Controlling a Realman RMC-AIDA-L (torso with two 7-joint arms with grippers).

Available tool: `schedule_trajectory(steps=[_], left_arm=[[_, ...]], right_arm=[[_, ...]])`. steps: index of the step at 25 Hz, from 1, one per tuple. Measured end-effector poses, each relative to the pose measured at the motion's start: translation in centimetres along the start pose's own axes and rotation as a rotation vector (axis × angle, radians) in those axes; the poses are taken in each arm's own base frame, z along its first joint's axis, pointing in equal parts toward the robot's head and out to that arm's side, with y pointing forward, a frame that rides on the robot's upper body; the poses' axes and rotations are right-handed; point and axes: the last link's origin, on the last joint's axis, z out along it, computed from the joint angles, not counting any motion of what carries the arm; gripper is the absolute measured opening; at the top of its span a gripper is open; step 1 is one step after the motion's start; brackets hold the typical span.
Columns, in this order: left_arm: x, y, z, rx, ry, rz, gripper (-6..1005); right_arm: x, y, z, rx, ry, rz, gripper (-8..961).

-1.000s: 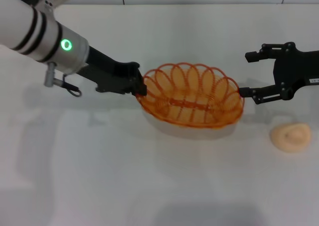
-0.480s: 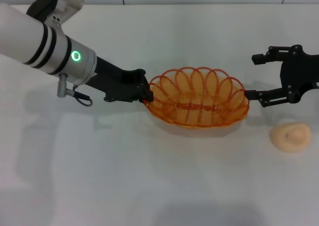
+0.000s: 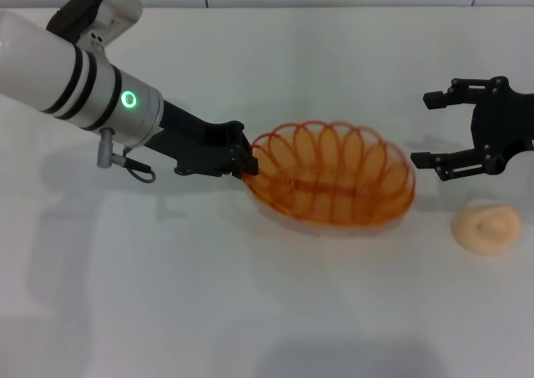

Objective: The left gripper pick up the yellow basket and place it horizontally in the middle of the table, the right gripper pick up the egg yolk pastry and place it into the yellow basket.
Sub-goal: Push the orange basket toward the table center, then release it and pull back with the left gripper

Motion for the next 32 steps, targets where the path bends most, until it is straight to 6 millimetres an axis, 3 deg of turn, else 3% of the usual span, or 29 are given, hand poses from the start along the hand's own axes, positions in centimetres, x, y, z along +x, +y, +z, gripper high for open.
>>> schedule_trajectory(steps=[11, 15, 22, 24, 28, 32], left_arm=[[-0.4, 0.3, -0.1, -0.022, -0.029, 0.012, 284], [-0.4, 0.3, -0.5, -0.029, -0.039, 0.032, 441], [0.2, -1.4, -4.1, -0.086, 0.013, 0.079, 722], [0.3, -2.2, -6.2, -0.121, 0.060, 0.131, 763], [0.1, -2.9, -7.9, -0.146, 0.074, 0.207, 845], [-0.4, -3.0, -9.6, -0.190, 0.065, 0.424, 845]], right_arm=[[0.2, 0.0, -0.1, 0.009, 0.002, -0.002, 847], [0.2, 0.0, -0.1, 0.011, 0.001, -0.003, 847], [0.4, -0.3, -0.7, 0.040, -0.010, 0.018, 847], [0.5, -0.5, -1.1, 0.056, -0.017, 0.029, 847], [0.7, -0.4, -1.6, 0.063, -0.026, 0.050, 846], [0.9, -0.4, -1.9, 0.073, -0.021, 0.082, 846]])
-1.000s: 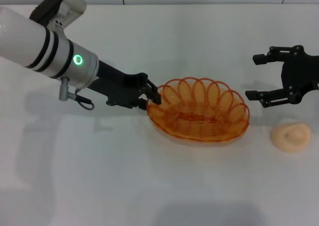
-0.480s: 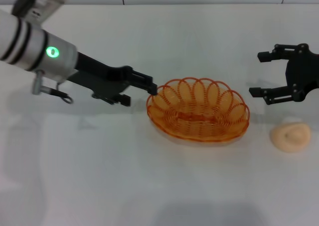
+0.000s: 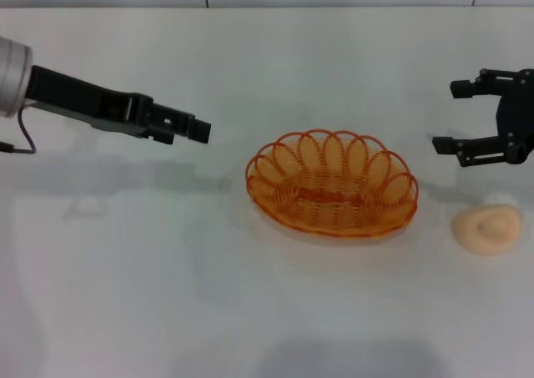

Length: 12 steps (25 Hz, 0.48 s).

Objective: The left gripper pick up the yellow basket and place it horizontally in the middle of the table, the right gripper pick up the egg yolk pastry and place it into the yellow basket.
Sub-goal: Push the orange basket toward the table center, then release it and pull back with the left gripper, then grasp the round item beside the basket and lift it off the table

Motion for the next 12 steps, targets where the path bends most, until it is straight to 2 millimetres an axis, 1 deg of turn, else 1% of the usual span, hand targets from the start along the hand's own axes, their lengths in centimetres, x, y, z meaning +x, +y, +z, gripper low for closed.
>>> schedule_trajectory(steps=[4, 12], left_arm=[[-0.7, 0.5, -0.4, -0.052, -0.006, 0.261, 845], [-2.7, 0.2, 0.4, -0.087, 0.055, 0.612, 845]], right_arm=[[0.2, -0.1, -0.6, 0.014, 0.002, 0.032, 846], [0.5, 0.3, -1.4, -0.011, 0.017, 0.064, 846]])
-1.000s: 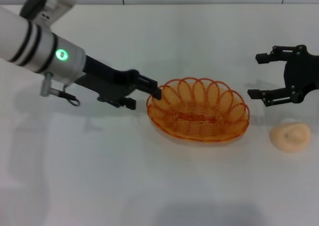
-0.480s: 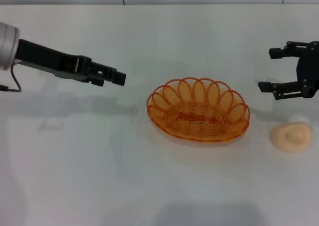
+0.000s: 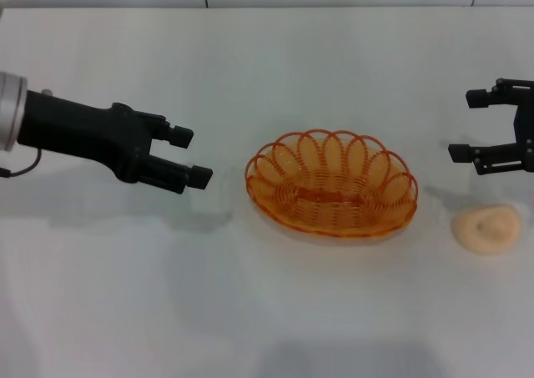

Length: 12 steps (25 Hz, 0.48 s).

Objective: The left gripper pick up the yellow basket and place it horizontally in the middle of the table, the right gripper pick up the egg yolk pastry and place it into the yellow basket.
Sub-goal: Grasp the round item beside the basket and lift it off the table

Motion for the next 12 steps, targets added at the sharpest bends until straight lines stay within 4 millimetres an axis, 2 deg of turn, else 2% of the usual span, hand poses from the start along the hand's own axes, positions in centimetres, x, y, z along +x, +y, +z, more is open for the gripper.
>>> schedule_trajectory(steps=[3, 12], left_arm=[[-1.4, 0.4, 0.3, 0.011, 0.038, 0.123, 845], [-5.1, 1.7, 1.3, 0.044, 0.090, 0.310, 845]], right_arm=[[0.2, 0.1, -0.1, -0.005, 0.011, 0.003, 846], [0.3, 0.2, -0.3, -0.014, 0.039, 0.022, 845]])
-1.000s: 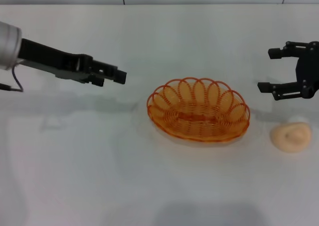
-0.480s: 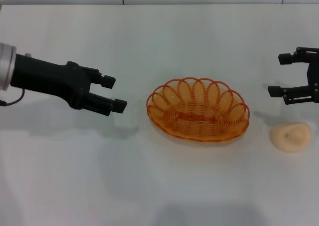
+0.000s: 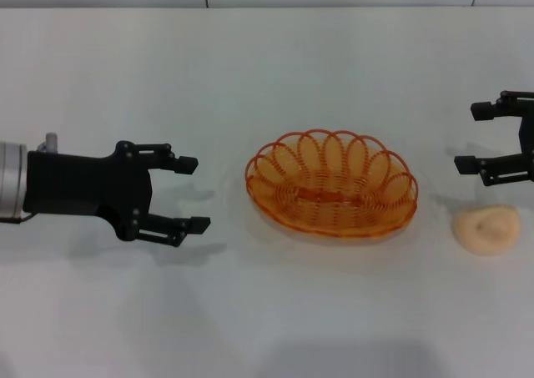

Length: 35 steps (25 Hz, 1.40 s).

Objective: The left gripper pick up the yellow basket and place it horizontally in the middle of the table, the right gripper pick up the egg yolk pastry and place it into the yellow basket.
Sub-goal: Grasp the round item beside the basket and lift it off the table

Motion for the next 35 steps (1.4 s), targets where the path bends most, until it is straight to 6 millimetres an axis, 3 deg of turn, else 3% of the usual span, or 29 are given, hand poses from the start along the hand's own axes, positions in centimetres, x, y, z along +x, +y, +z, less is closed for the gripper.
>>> schedule_trajectory(steps=[8, 15, 24, 35], left_arm=[[-0.7, 1.6, -0.1, -0.045, 0.037, 0.050, 846], [-0.6, 1.7, -0.4, -0.048, 0.054, 0.046, 846], [-0.3, 1.8, -0.2, -0.067, 0.057, 0.013, 846], [-0.1, 2.1, 0.3, -0.084, 0.070, 0.000, 846]], right_arm=[[-1.3, 0.2, -1.0, -0.124, 0.100, -0.024, 845], [-2.3, -0.8, -0.8, -0.160, 0.275, -0.001, 845], [-2.0, -0.6, 1.0, -0.206, 0.505, 0.000, 844], [-0.5, 0.0, 3.5, -0.184, 0.593, -0.030, 844]])
